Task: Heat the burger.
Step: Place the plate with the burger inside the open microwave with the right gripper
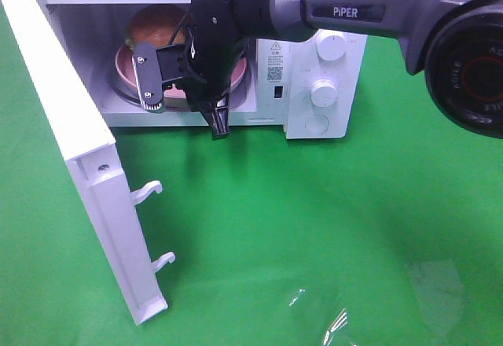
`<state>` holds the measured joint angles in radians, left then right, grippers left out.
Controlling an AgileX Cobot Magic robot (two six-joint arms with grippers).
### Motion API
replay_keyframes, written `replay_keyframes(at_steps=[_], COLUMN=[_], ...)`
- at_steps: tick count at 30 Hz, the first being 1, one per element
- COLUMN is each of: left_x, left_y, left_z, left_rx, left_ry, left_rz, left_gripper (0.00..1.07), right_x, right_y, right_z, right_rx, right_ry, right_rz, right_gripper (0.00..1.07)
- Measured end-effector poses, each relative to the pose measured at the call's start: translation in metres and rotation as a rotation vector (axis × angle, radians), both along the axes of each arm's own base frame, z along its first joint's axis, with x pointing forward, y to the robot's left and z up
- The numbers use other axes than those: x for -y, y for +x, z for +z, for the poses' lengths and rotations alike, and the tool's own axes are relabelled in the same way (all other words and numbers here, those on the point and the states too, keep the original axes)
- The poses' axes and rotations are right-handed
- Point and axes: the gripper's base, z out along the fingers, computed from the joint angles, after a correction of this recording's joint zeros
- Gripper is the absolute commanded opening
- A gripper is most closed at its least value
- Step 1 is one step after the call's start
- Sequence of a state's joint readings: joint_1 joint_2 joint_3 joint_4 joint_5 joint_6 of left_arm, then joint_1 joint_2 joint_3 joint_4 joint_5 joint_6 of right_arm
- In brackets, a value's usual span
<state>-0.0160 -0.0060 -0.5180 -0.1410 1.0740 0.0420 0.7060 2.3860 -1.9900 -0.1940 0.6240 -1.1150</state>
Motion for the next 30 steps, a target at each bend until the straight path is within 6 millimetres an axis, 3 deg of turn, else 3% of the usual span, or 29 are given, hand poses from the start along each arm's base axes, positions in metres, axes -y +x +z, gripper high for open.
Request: replay_keyframes(at_steps=[7, 12, 14, 30], left_x=[0.000, 0.000, 0.000, 0.000], left_y=[0.000, 0.000, 0.000, 0.000], left_z=[0.000, 0.000, 0.000, 0.000], left_rx=[0.000, 0.000, 0.000, 0.000], left_ry=[0.000, 0.000, 0.000, 0.000], left_rz=[0.000, 0.000, 0.000, 0.000], left_gripper=[0.99, 0.99, 0.99, 0.99], right_x=[0.000, -0.003, -0.004, -0.003], right_y=[0.001, 0.004, 0.005, 0.006], right_z=[0.001, 0.007, 0.010, 0.011], right_rx=[0.016, 0.052, 0.062, 0.055], right_ry=[0.007, 0.036, 0.056, 0.088], right_rz=[0.005, 0.007, -0.002, -0.045], right_gripper=[0.15, 0.27, 0.37, 0.40])
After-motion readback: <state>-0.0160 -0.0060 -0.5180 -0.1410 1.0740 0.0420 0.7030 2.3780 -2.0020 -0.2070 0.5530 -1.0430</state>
